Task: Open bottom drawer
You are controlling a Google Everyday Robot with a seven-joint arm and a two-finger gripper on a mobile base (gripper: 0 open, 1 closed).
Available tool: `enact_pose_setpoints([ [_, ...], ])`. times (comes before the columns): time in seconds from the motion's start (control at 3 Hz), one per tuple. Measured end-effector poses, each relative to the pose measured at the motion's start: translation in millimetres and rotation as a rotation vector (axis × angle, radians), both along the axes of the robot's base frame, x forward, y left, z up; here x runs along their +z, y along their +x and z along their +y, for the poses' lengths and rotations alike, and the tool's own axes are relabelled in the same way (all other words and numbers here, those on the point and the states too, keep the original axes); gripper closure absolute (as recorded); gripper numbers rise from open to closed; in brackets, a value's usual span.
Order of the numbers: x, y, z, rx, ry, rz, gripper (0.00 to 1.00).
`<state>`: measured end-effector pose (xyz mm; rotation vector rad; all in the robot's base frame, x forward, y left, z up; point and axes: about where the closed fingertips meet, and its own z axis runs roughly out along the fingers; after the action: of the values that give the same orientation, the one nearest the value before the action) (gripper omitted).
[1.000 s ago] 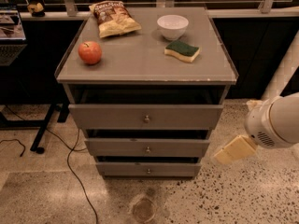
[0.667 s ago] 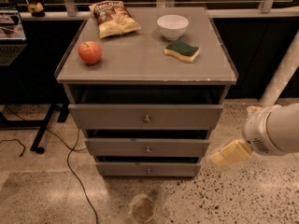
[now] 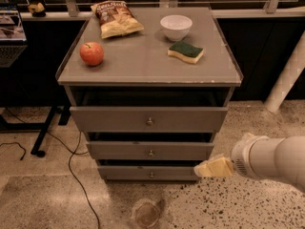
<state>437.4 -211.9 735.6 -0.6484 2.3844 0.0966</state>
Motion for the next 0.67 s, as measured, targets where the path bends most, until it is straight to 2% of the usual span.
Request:
enact_pose_setpoints([
  [0.33, -30.4, 4.6, 7.9, -0.040, 0.043, 0.017, 0.00],
  [0.67, -30.1, 5.6, 7.9, -0.048, 0.048, 0.013, 0.18],
])
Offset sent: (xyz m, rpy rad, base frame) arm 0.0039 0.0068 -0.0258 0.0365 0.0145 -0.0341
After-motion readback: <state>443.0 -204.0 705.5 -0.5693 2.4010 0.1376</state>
